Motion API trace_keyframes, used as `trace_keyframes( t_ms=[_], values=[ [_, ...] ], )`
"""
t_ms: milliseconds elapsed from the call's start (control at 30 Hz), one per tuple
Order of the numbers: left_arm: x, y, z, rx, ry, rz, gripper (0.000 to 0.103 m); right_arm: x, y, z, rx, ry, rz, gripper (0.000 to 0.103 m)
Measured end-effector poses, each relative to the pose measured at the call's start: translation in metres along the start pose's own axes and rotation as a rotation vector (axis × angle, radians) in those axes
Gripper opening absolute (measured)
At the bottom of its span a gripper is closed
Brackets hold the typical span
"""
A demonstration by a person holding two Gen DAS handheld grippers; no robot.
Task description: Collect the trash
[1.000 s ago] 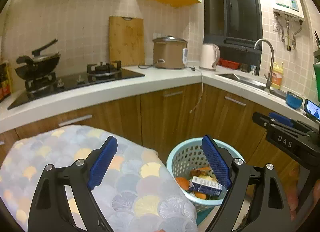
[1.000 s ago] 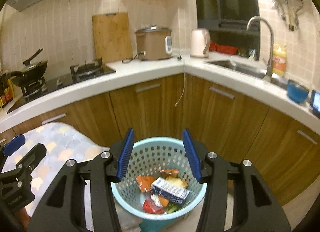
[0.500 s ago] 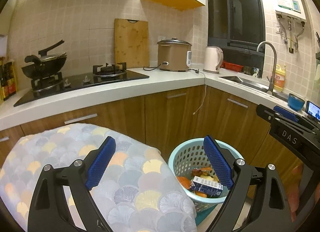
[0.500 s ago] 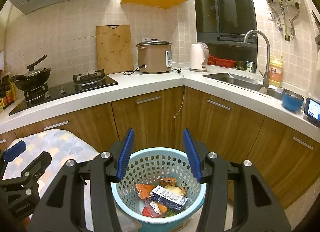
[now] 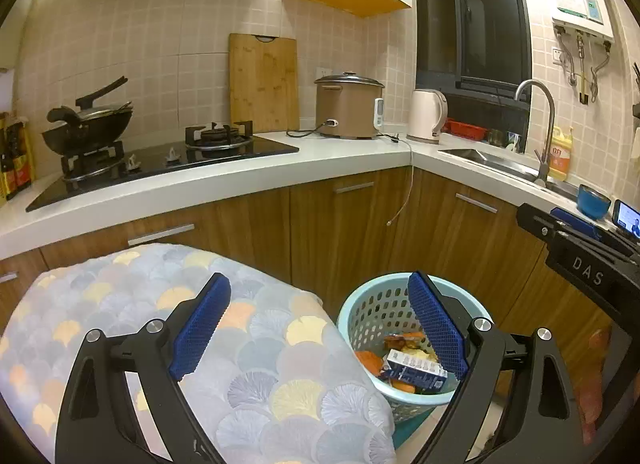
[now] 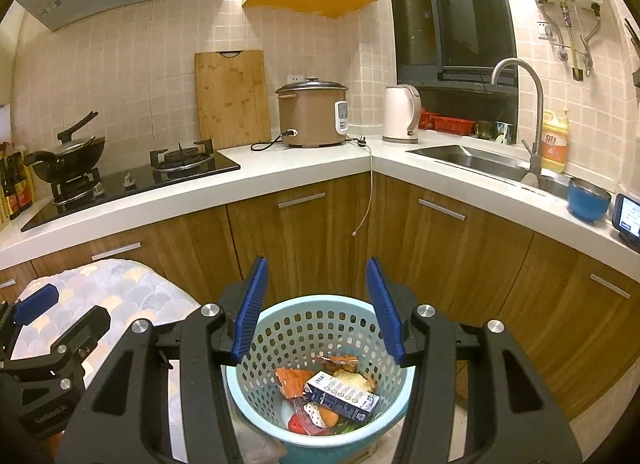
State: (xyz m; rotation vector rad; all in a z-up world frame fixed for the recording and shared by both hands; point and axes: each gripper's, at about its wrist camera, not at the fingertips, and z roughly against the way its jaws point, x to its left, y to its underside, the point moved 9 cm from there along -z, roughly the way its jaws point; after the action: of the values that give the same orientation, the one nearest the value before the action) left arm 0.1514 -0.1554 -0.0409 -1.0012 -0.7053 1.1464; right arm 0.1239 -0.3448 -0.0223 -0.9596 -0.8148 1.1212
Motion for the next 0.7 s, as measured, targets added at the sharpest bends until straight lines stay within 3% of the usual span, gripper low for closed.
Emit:
trace_keyframes(
  t_ms=[267,367,700],
  values=[
    [-0.0002,0.0001,-0.0023,-0.002,-0.015,-0.003,0.088,0.0018,-0.0013,0.0003,0.0,-0.006,0.001,0.049],
    [0.0003,0.0011,-0.0038,0.002,-0.019,-0.002,0.088,0.004,-0.0036,0.0019,-0.01,-0.008,0.005,0.055],
    [0.0003,0.0016,-0.0058,0.007,-0.016,-0.004,0.088,0.0097,-0.0028,0.0003,-0.009,-0.015,0.01,0.056]
  ],
)
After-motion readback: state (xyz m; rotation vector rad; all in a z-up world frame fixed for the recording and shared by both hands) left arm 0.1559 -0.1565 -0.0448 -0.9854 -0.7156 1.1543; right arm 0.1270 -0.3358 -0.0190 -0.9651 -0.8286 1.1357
